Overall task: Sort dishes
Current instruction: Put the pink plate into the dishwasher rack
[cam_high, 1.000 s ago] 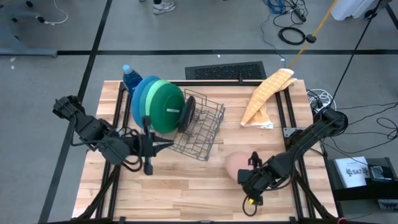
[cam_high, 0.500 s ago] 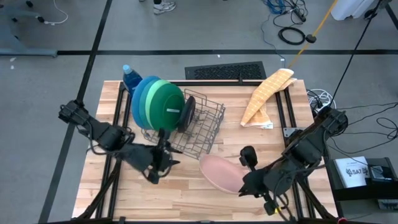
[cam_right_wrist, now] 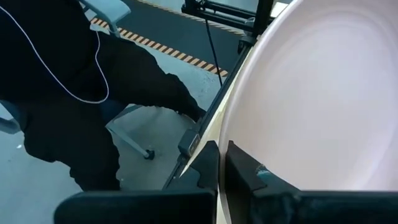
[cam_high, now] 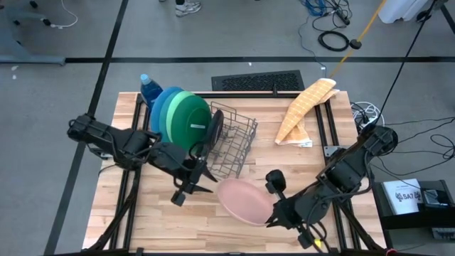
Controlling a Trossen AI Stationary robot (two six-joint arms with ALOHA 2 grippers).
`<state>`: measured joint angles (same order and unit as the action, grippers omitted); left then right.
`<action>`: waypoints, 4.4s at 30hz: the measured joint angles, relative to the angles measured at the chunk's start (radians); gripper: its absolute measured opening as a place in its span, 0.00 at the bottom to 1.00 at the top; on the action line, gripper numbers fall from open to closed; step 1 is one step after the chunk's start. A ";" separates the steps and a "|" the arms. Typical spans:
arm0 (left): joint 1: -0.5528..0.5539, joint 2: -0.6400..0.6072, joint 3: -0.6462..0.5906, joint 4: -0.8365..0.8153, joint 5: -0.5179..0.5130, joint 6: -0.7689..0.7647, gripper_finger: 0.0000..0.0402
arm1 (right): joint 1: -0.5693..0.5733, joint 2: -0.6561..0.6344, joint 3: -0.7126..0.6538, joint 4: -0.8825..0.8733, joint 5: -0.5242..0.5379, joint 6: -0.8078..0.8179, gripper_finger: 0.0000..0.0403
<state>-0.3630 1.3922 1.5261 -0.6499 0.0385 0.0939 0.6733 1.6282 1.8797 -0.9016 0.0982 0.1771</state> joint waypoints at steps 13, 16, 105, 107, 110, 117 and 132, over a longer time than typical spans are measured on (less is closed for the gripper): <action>0.003 0.045 0.000 0.016 0.087 0.121 0.29 | -0.031 0.019 0.000 0.001 -0.027 -0.058 0.00; 0.002 0.047 0.000 0.016 0.100 0.140 0.19 | -0.033 0.019 0.000 0.002 -0.029 -0.071 0.00; 0.175 -0.096 0.086 -0.097 -0.191 -0.534 0.03 | -0.046 -0.029 0.005 -0.051 0.561 -0.192 0.43; 0.191 -0.119 0.087 -0.124 -0.288 -0.554 0.03 | -0.057 -0.028 -0.018 -0.032 0.559 -0.225 0.43; 0.228 -0.118 0.087 -0.203 -0.435 -0.620 0.03 | -0.068 -0.026 -0.039 -0.022 0.560 -0.245 0.43; 0.289 -0.026 0.078 -0.135 -0.482 -0.737 0.03 | -0.070 -0.027 -0.084 0.053 0.574 -0.236 0.43; 0.469 0.160 0.076 -0.121 -0.464 -0.793 0.03 | -0.036 -0.027 -0.250 0.211 0.612 -0.238 0.43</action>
<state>0.1062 1.5520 1.6024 -0.7711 -0.4256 -0.6994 0.6369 1.6012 1.6295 -0.6905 0.7098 -0.0612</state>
